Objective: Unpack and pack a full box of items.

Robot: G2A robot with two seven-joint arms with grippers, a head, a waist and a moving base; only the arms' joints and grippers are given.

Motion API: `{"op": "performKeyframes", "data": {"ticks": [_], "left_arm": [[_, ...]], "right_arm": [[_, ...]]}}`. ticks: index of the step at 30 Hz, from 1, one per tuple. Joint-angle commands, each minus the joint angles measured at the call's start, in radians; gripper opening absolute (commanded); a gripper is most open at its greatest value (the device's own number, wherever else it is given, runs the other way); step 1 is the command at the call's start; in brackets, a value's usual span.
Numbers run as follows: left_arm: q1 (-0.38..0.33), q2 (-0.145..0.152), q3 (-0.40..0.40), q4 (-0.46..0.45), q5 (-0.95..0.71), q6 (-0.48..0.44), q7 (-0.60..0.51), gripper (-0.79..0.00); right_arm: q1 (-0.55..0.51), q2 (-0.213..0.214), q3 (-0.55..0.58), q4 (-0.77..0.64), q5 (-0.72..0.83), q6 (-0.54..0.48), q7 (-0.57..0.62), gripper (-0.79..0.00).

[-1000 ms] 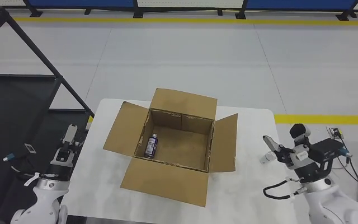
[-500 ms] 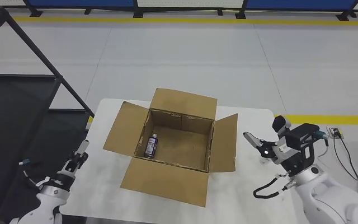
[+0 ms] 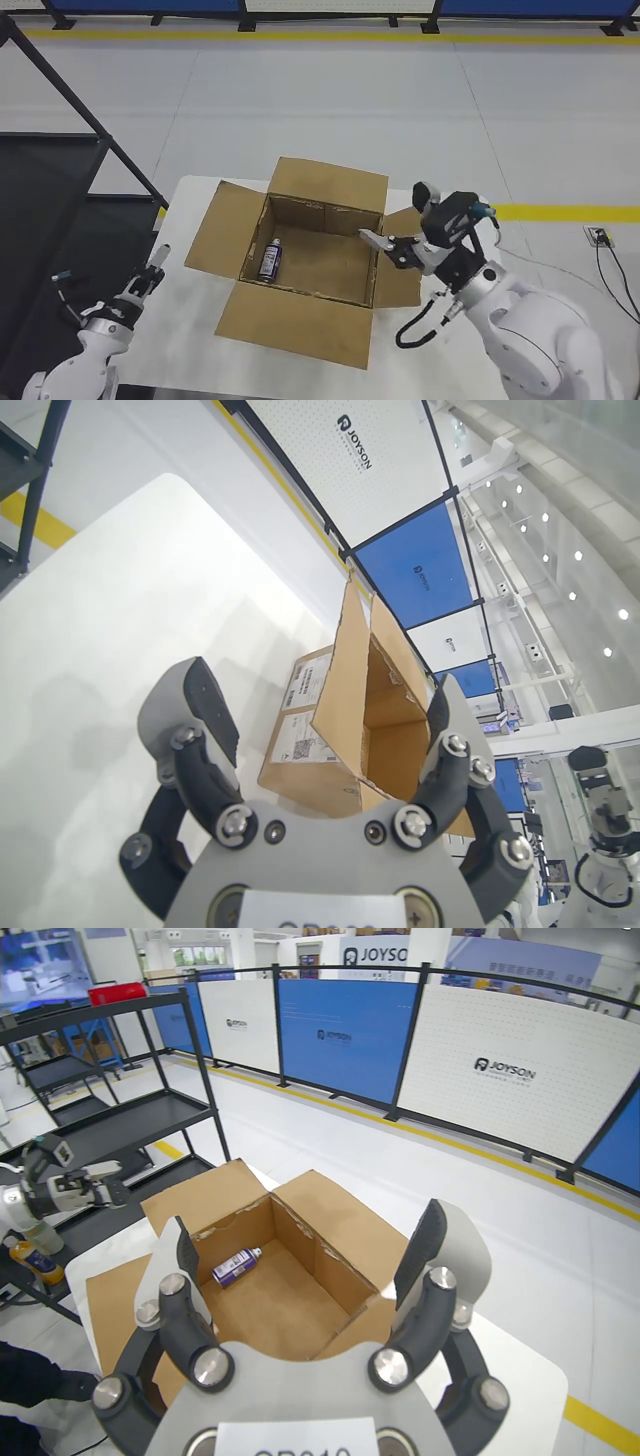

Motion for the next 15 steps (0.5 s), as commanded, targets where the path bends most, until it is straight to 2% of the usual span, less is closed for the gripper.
{"op": "performKeyframes", "data": {"ticks": [1, 8, 9, 10, 11, 13, 14, 15], "left_arm": [[-0.037, 0.002, 0.019, 0.037, -0.003, -0.01, -0.033, 0.0], [-0.115, 0.009, 0.069, 0.117, -0.029, -0.074, -0.118, 0.0], [-0.119, 0.01, 0.074, 0.122, -0.027, -0.081, -0.121, 0.0], [-0.122, 0.01, 0.078, 0.127, -0.027, -0.083, -0.12, -0.037], [-0.124, 0.01, 0.082, 0.129, -0.028, -0.086, -0.123, -0.132], [-0.125, 0.012, 0.087, 0.134, -0.026, -0.09, -0.125, -0.413], [-0.125, 0.012, 0.089, 0.136, -0.027, -0.091, -0.125, -0.449], [-0.124, 0.013, 0.09, 0.136, -0.028, -0.09, -0.126, -0.52]], "right_arm": [[0.114, -0.012, -0.093, 0.061, -0.003, 0.034, 0.06, 0.0], [0.438, -0.089, -0.354, 0.406, 0.059, 0.266, 0.184, 0.0], [0.468, -0.098, -0.381, 0.445, 0.04, 0.298, 0.199, 0.0], [0.468, -0.098, -0.381, 0.445, 0.04, 0.298, 0.199, 0.0], [0.468, -0.098, -0.381, 0.445, 0.04, 0.298, 0.199, 0.0], [0.468, -0.098, -0.381, 0.445, 0.04, 0.298, 0.199, 0.0], [0.468, -0.098, -0.381, 0.445, 0.04, 0.298, 0.199, 0.0], [0.468, -0.098, -0.381, 0.445, 0.04, 0.298, 0.199, 0.0]]}}
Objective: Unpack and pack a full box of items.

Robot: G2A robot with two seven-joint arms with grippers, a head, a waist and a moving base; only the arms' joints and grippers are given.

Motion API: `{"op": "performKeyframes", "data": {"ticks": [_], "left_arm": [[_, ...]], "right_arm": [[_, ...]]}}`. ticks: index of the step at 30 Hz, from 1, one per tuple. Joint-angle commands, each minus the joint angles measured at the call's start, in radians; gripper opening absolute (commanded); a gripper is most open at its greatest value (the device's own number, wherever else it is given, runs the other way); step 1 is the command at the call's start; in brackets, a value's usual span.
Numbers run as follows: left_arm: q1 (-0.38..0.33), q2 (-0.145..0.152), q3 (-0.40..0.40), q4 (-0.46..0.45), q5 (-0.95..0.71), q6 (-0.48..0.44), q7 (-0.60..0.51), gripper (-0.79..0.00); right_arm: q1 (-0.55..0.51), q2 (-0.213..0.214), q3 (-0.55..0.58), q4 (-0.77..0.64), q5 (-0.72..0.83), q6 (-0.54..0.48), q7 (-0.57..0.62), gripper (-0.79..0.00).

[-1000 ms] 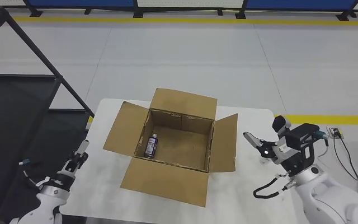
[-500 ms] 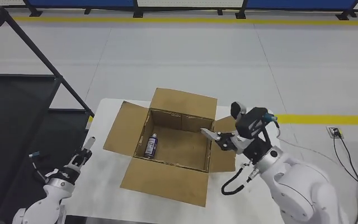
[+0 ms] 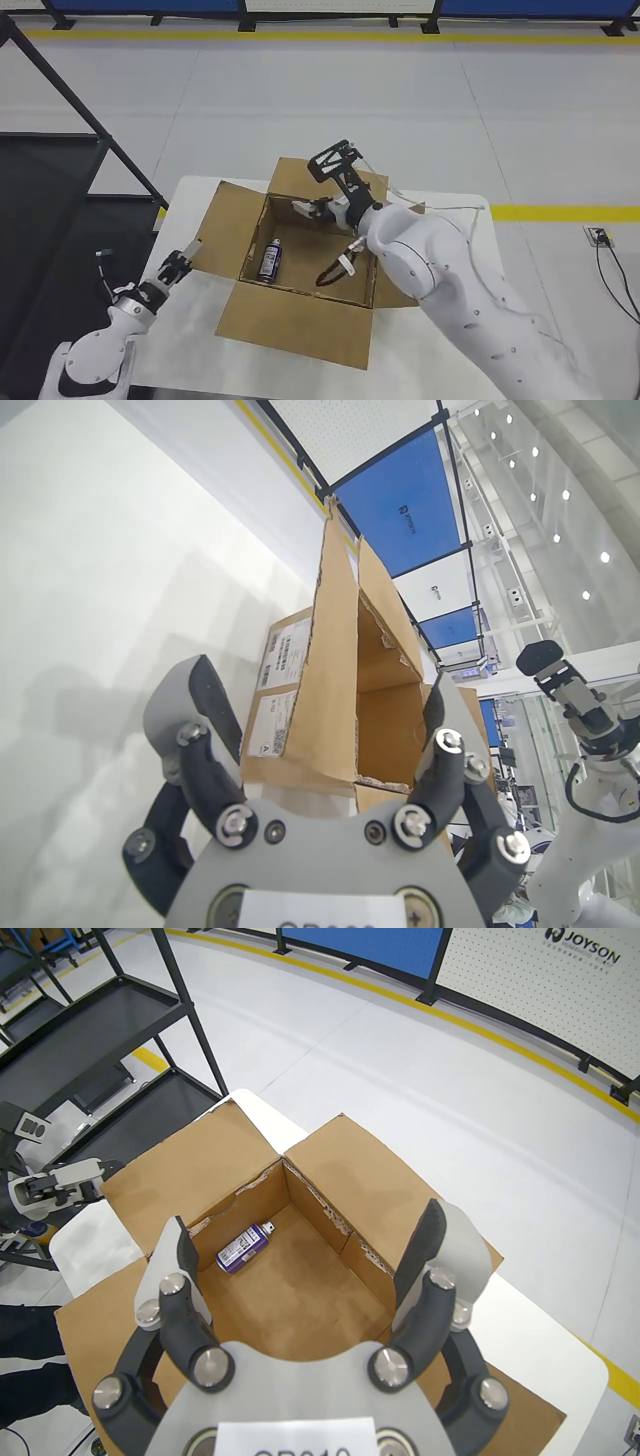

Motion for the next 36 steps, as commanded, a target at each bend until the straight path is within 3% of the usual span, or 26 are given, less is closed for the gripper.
{"op": "performKeyframes", "data": {"ticks": [1, 5, 6, 14, 25, 36], "left_arm": [[0.002, 0.001, 0.003, 0.001, -0.003, 0.0, -0.001, -0.603], [0.012, 0.002, 0.012, 0.0, -0.01, 0.001, -0.002, -0.776], [0.014, 0.003, 0.014, -0.002, -0.013, 0.003, -0.003, -0.785], [0.039, 0.007, 0.009, -0.011, -0.057, 0.002, -0.012, -0.785], [0.09, 0.013, 0.005, -0.04, -0.08, -0.019, -0.027, -0.785], [0.14, 0.021, -0.013, -0.09, -0.113, -0.035, -0.054, -0.785]], "right_arm": [[0.0, 0.0, 0.0, 0.0, 0.0, 0.0, 0.0, 0.0], [0.0, 0.0, 0.0, 0.0, 0.0, 0.0, 0.0, 0.0], [-0.012, -0.001, -0.008, 0.01, -0.004, -0.003, -0.007, 0.0], [0.09, -0.066, -0.171, 0.193, -0.004, 0.037, 0.026, 0.0], [0.255, -0.205, -0.349, 0.537, 0.135, 0.078, 0.122, 0.0], [0.236, -0.206, -0.345, 0.538, 0.148, 0.062, 0.102, 0.0]]}}
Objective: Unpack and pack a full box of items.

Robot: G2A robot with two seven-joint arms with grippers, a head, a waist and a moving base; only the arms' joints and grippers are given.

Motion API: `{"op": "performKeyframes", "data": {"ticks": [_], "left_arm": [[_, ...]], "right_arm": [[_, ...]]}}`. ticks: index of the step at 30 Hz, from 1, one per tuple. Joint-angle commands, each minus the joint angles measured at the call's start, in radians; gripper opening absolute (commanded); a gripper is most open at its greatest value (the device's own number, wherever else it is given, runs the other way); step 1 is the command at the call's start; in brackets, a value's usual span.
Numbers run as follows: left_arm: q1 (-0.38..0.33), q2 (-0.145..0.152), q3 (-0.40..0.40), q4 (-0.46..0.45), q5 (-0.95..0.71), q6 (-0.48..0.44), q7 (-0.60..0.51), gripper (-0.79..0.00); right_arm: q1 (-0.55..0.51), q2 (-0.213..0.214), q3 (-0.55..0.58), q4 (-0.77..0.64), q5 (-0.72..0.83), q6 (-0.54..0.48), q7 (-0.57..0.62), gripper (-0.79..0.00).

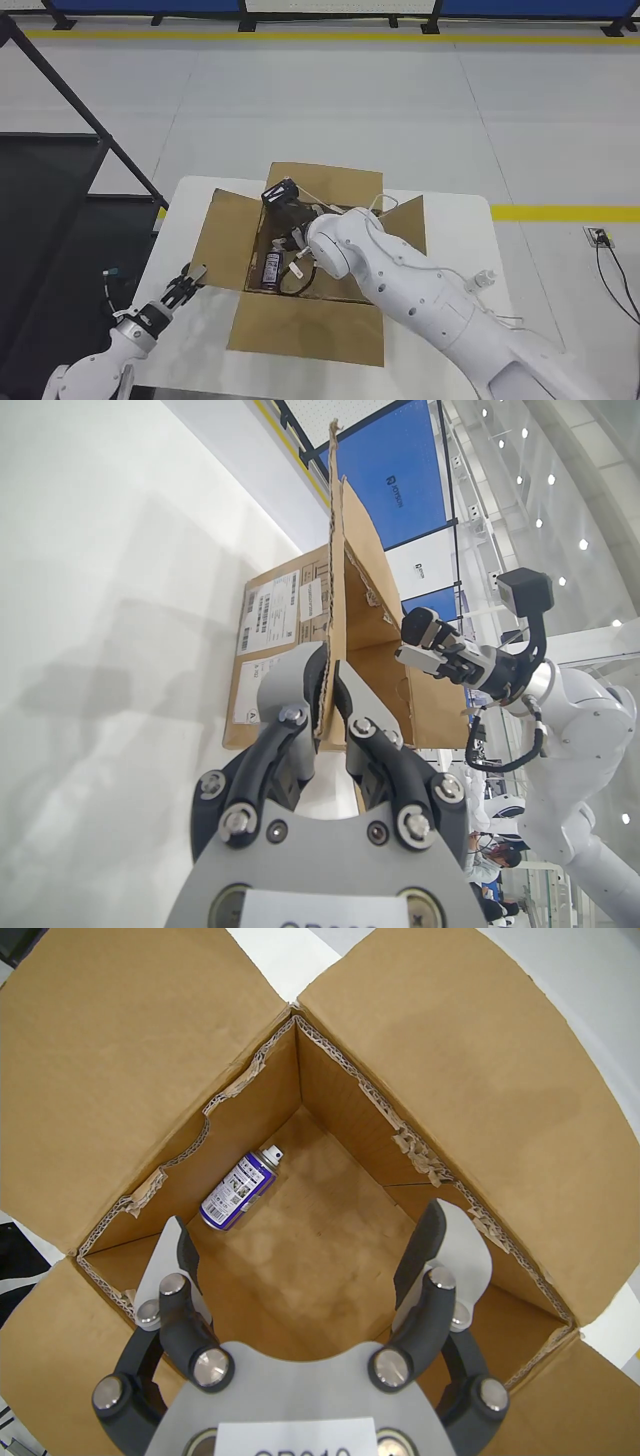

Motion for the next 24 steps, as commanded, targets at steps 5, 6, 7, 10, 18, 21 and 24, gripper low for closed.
{"op": "performKeyframes", "data": {"ticks": [5, 6, 7, 10, 18, 21, 24], "left_arm": [[0.016, 0.004, -0.004, -0.006, -0.006, -0.001, -0.002, -0.785], [0.02, 0.004, -0.004, -0.007, -0.008, -0.001, -0.003, -0.785], [0.024, 0.005, -0.005, -0.008, -0.01, -0.001, -0.003, -0.785], [0.035, 0.006, -0.008, -0.013, -0.023, 0.001, -0.008, -0.785], [0.052, 0.012, -0.024, -0.023, -0.036, 0.004, -0.018, -0.785], [0.058, 0.016, -0.034, -0.026, -0.032, 0.004, -0.035, -0.785], [0.058, 0.018, -0.037, -0.023, -0.048, 0.002, -0.039, -0.785]], "right_arm": [[-0.014, -0.03, -0.012, 0.072, 0.058, -0.045, 0.002, 0.0], [-0.01, -0.039, -0.019, 0.094, 0.071, -0.047, 0.009, 0.0], [-0.005, -0.05, -0.025, 0.117, 0.085, -0.046, 0.012, 0.0], [0.003, -0.084, -0.038, 0.192, 0.139, -0.034, 0.002, 0.0], [0.028, -0.162, -0.073, 0.347, 0.192, 0.017, -0.056, 0.0], [0.028, -0.162, -0.073, 0.347, 0.192, 0.017, -0.056, 0.0], [0.028, -0.162, -0.073, 0.347, 0.192, 0.017, -0.056, 0.0]]}}
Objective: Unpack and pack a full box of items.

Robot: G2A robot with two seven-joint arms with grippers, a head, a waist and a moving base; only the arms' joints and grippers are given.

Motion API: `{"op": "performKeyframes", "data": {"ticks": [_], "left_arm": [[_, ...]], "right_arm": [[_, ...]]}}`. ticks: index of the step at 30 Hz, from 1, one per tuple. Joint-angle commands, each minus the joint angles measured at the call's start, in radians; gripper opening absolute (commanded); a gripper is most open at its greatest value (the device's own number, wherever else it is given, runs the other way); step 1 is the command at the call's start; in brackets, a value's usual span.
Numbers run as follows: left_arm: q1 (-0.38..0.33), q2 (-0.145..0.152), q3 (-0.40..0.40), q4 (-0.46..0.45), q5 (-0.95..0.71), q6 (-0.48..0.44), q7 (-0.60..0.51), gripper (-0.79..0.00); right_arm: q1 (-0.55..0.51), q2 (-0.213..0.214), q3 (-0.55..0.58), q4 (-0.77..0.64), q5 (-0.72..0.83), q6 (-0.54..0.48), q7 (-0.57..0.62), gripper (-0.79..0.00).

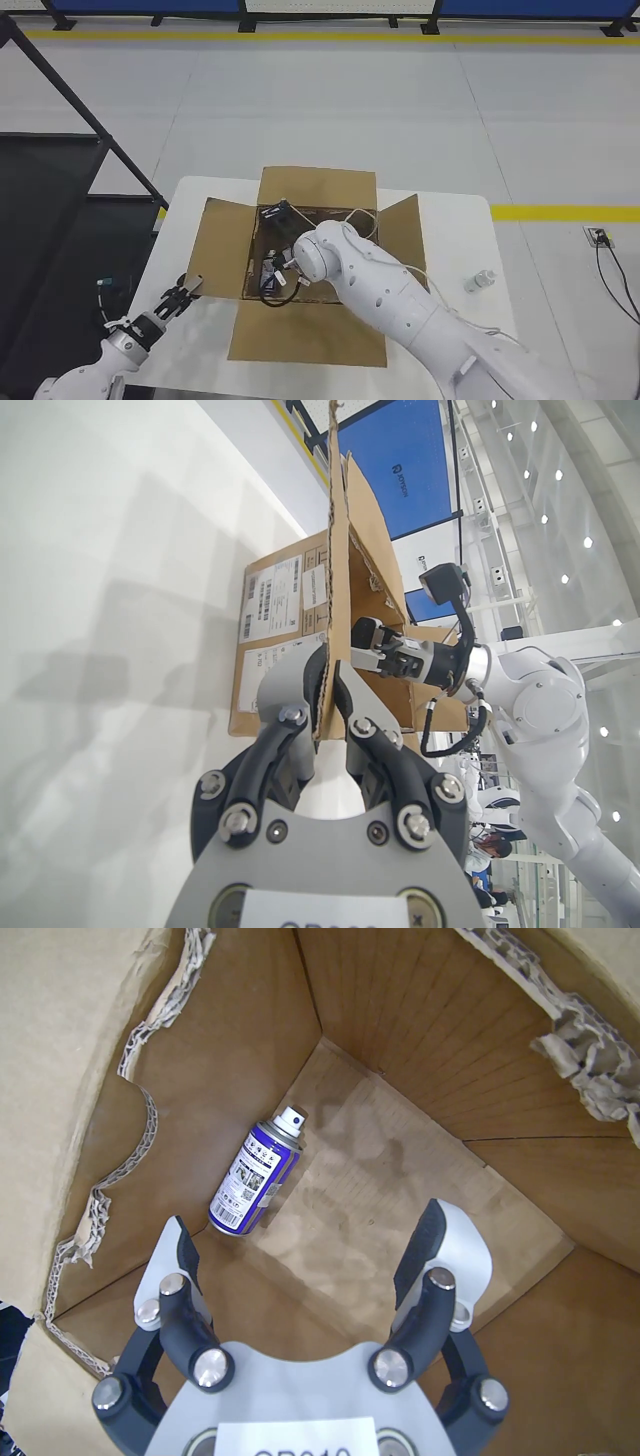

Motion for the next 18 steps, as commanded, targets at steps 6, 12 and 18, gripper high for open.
{"op": "performKeyframes", "data": {"ticks": [6, 12, 18], "left_arm": [[-0.007, 0.004, 0.003, 0.009, -0.029, -0.005, -0.022, 0.0], [-0.013, 0.007, 0.006, 0.005, -0.042, 0.011, -0.013, 0.0], [-0.014, 0.012, 0.005, 0.001, -0.069, -0.007, -0.062, 0.0]], "right_arm": [[-0.027, -0.011, -0.003, 0.001, -0.001, -0.005, -0.02, 0.0], [-0.027, -0.058, -0.007, 0.08, 0.043, 0.003, -0.043, 0.0], [-0.013, -0.118, -0.021, 0.19, 0.071, 0.028, -0.066, 0.0]]}}
